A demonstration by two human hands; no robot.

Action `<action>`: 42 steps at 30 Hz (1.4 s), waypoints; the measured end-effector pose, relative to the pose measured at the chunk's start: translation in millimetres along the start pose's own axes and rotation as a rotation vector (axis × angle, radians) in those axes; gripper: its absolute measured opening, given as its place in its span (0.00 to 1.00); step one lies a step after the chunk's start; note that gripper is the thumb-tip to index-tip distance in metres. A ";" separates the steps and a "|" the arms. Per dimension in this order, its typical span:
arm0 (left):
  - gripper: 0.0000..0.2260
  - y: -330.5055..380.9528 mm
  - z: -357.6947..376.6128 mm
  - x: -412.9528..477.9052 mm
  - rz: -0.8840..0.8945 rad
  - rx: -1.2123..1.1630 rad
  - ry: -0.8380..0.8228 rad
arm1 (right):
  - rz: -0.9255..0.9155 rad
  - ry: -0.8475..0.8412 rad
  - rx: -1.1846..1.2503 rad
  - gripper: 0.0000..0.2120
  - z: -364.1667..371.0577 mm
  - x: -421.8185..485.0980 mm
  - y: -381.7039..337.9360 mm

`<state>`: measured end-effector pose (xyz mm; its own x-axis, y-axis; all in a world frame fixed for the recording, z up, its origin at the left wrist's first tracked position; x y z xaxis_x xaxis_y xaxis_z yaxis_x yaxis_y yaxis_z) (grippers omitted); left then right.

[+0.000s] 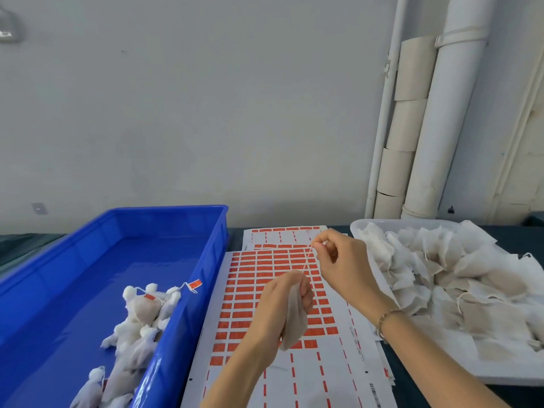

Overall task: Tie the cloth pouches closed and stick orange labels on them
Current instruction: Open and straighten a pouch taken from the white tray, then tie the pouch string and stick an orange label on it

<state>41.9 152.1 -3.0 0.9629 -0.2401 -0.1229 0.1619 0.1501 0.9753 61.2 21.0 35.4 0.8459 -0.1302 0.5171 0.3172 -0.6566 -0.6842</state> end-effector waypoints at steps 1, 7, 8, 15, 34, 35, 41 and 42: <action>0.12 -5.5 0.7 -3.1 0.009 -0.072 0.005 | 0.009 -0.004 -0.010 0.03 4.6 1.2 -1.3; 0.10 -13.3 -3.7 -13.2 0.130 0.041 -0.002 | 0.097 0.119 0.071 0.02 7.9 8.3 -2.5; 0.11 -17.2 -6.2 -16.6 0.152 0.080 -0.008 | 0.094 0.119 0.068 0.02 7.2 8.6 -1.4; 0.13 -23.4 -19.0 -25.6 0.187 -0.066 0.029 | 0.136 0.067 0.022 0.02 8.4 -7.1 23.5; 0.20 -47.5 -24.0 -18.1 0.736 0.692 0.290 | 0.189 -0.302 0.114 0.07 25.5 -93.9 17.3; 0.19 -48.0 -22.8 -18.4 0.780 0.708 0.297 | 0.179 -0.303 0.152 0.07 23.6 -92.9 13.2; 0.11 -43.3 -18.8 -22.6 0.720 0.406 0.248 | 0.129 -0.282 0.329 0.07 18.2 -89.8 -1.8; 0.10 -40.9 -17.5 -23.5 0.661 0.311 0.207 | 0.126 -0.257 0.333 0.07 17.5 -89.8 -1.5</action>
<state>16.4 168.4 -43.2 0.8640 -0.0045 0.5035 -0.5021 -0.0844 0.8607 -7.7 46.7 -19.0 0.9527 0.0224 0.3032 0.2899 -0.3670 -0.8839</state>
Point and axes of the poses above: each hand's wrist, its own x-axis towards the middle knuckle, its own z-axis out of the palm, y = z × x, the point moved 3 cm from there along x, towards the middle knuckle, and after that the axes turned 4 degrees about z, right-handed, at the moved point
